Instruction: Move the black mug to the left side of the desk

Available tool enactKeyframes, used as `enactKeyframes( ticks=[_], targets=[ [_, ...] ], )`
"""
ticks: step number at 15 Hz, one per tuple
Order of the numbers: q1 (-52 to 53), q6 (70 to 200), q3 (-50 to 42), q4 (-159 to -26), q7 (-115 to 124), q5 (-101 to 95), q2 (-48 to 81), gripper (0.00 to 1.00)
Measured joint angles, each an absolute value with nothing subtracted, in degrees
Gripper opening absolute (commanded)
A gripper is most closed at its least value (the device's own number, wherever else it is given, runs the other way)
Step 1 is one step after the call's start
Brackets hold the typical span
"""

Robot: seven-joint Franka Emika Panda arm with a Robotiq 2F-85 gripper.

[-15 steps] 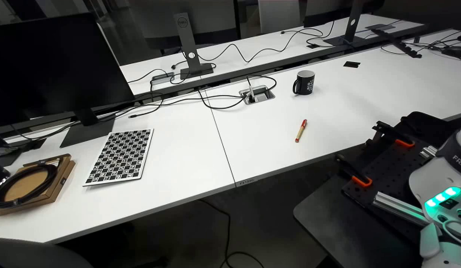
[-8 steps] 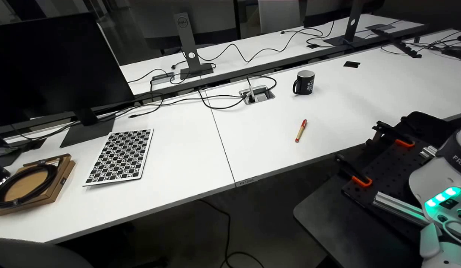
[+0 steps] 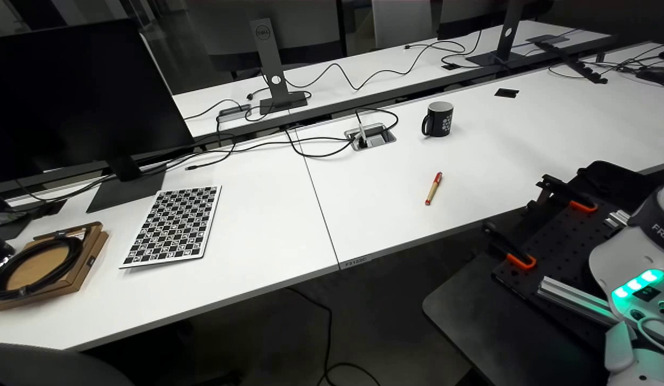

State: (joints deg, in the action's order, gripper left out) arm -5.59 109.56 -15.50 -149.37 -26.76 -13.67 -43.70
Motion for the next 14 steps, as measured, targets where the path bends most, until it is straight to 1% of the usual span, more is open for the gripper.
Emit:
enactKeyframes(
  ticks=[5, 10, 12, 14],
  targets=[
    [-2.5, 111.0, -8.2, -149.4, -13.4, -6.8, -41.4, 1.0],
    [-4.3, 123.0, 0.2, -149.7, 5.1, -7.8, -34.7, 1.0],
    [-6.4, 127.1, 2.0, -149.5, 11.3, -9.2, -31.0, 1.0],
    [-6.8, 127.6, 2.3, -149.5, 11.8, -9.3, -29.4, 1.0]
  ],
)
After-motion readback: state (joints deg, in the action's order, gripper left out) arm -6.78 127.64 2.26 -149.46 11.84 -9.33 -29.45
